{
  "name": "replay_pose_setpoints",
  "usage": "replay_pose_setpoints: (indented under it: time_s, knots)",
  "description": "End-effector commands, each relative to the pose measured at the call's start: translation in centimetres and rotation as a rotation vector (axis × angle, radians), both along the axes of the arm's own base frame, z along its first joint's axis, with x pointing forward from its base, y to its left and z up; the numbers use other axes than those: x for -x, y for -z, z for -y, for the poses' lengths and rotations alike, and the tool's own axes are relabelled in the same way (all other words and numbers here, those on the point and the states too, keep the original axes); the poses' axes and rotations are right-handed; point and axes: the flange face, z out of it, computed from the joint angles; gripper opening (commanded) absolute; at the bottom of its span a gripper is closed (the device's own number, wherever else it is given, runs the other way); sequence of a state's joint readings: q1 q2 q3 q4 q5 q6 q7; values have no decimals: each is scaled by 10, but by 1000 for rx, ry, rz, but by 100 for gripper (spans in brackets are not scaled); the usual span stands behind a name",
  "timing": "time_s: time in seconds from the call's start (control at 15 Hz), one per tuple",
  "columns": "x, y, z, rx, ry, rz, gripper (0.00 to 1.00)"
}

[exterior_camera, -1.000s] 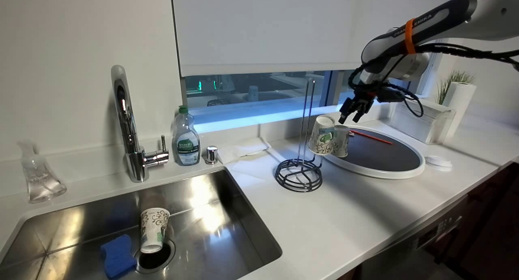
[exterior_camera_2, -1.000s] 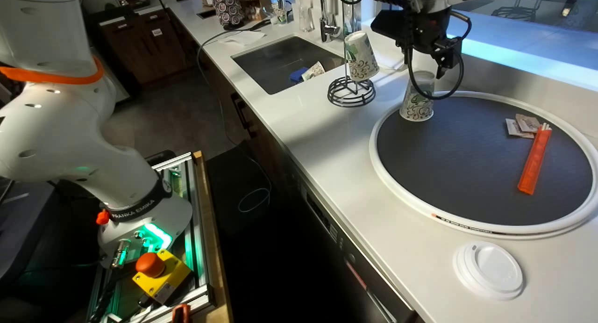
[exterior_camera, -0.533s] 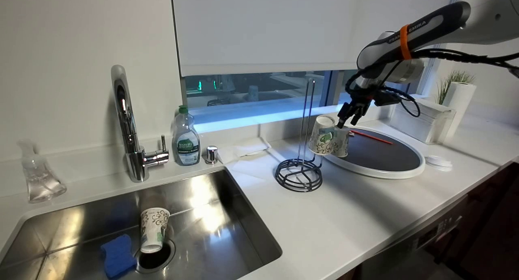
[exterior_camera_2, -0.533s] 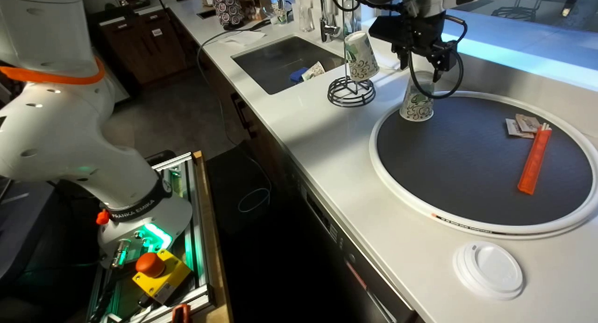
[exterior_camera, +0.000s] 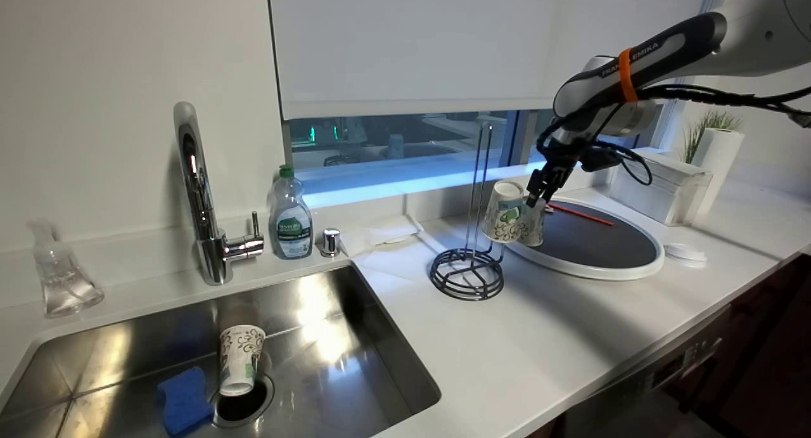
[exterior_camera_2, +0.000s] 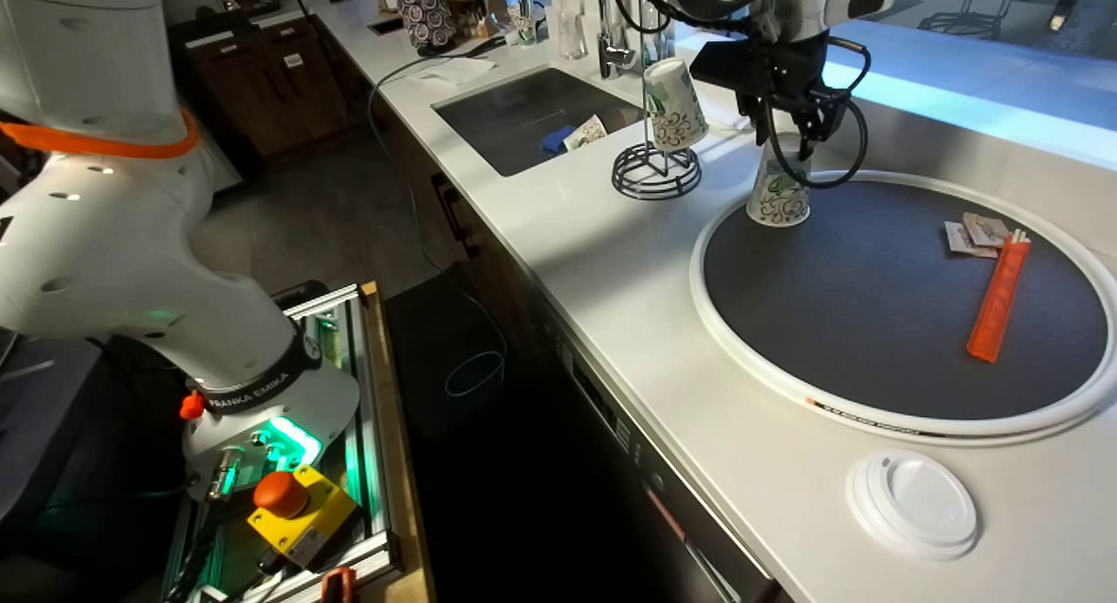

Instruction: Put the coffee cups on the silver holder.

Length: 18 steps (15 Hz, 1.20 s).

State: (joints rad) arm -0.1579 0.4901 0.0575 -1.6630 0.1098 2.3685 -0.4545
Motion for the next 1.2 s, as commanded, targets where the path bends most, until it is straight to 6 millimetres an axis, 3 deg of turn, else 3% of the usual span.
replay_pose_setpoints:
  time_s: [0.0, 0.8, 1.13]
  knots:
    - [-3, 5, -1, 30, -14, 11, 38]
    - [7, -12, 9, 24, -9, 38, 35]
    - [22, -39, 23, 19, -3, 93, 35]
